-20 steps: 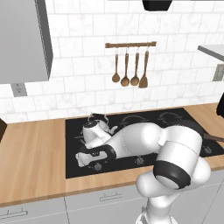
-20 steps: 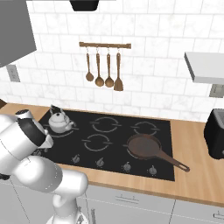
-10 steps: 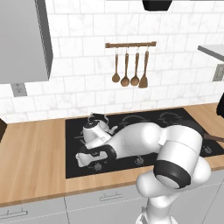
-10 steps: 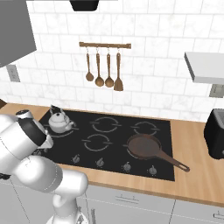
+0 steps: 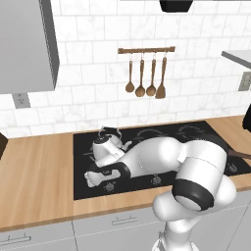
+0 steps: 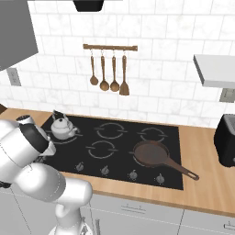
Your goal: Pick the kettle from the counter and place it on a stove burner. Then turn the burner on.
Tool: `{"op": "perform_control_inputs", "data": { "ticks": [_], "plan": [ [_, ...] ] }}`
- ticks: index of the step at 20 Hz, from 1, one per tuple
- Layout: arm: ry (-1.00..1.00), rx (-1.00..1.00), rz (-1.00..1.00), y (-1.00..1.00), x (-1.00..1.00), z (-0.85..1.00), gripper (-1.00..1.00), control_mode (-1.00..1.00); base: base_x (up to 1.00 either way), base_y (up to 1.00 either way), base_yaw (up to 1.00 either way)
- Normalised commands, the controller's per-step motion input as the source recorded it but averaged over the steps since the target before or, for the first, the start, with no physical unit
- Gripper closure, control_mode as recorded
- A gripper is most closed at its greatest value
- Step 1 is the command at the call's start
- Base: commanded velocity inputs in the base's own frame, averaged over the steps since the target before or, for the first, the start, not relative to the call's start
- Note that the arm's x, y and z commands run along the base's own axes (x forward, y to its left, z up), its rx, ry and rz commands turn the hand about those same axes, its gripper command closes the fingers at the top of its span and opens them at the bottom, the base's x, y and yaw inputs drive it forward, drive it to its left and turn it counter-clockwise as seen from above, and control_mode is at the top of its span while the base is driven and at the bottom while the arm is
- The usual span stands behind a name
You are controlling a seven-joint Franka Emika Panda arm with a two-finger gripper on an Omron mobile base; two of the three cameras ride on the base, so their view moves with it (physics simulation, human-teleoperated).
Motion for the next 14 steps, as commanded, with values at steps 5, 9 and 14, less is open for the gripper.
{"op": "perform_control_inputs", "data": {
  "ticks": [5, 9, 14],
  "plan": [
    [0.0, -0.01, 0.07, 0.0, 0.0, 0.0, 1.0, -1.0, 0.0, 0.0, 0.0],
    [-0.01, -0.03, 0.15, 0.0, 0.0, 0.0, 1.0, -1.0, 0.0, 0.0, 0.0],
    [-0.03, -0.03, 0.17, 0.0, 0.0, 0.0, 1.0, -1.0, 0.0, 0.0, 0.0]
  ]
}}
